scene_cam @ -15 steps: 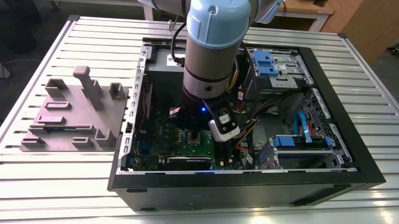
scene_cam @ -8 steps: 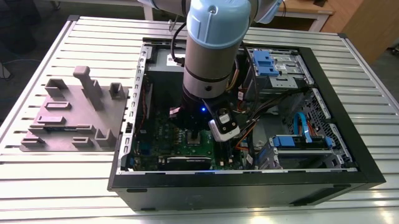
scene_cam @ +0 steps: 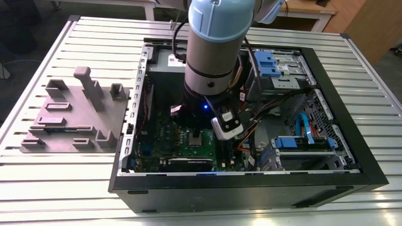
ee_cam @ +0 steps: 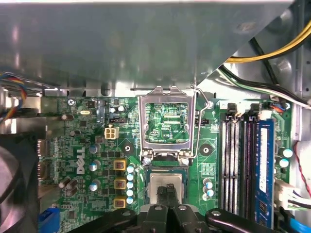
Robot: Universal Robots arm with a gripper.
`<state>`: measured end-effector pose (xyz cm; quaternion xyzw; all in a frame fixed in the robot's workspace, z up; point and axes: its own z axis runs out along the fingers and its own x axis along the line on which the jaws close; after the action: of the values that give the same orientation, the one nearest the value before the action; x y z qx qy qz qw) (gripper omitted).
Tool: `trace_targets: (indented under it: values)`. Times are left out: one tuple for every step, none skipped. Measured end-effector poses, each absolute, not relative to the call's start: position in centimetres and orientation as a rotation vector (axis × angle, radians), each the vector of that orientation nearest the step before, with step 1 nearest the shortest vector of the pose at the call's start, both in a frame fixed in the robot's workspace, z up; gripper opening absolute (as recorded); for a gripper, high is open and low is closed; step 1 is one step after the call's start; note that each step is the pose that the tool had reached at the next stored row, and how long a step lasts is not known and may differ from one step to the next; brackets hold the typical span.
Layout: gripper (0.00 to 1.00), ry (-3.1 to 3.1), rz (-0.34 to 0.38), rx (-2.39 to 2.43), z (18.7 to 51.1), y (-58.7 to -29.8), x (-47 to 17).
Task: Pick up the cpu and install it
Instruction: 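Close the cpu cover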
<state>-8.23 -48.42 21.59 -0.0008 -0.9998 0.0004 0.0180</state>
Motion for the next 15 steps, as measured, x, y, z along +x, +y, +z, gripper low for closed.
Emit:
trace_targets:
  values:
    - [0.11,-3.106,0.001,-0.003,21.8,-48.4,-8.2]
    - [0.11,-3.106,0.001,-0.003,22.1,-48.4,-8.2]
    - [0.11,-3.106,0.001,-0.003,22.3,-48.4,-8.2]
    - [0.11,-3.106,0.002,-0.003,22.6,-48.4,-8.2]
    - [0.11,-3.106,0.002,-0.003,22.9,-48.4,-8.2]
    - [0.11,-3.106,0.002,-0.003,23.1,-48.4,-8.2]
    - [0.11,-3.106,0.002,-0.003,23.1,-48.4,-8.2]
    - [0.11,-3.106,0.002,-0.003,23.1,-48.4,-8.2]
    - [0.11,-3.106,0.004,-0.002,23.1,-48.4,-8.2]
    - [0.11,-3.106,0.01,-0.002,23.1,-48.4,-8.2]
    - [0.11,-3.106,0.014,0.0,23.1,-48.3,-8.2]
    - [0.11,-3.106,0.016,0.009,23.1,-48.3,-8.2]
    - [0.11,-3.106,0.017,0.026,23.1,-48.3,-8.2]
    - [0.11,-3.106,0.018,0.052,23.1,-48.3,-8.2]
    - [0.11,-3.105,0.018,0.08,23.1,-48.3,-8.2]
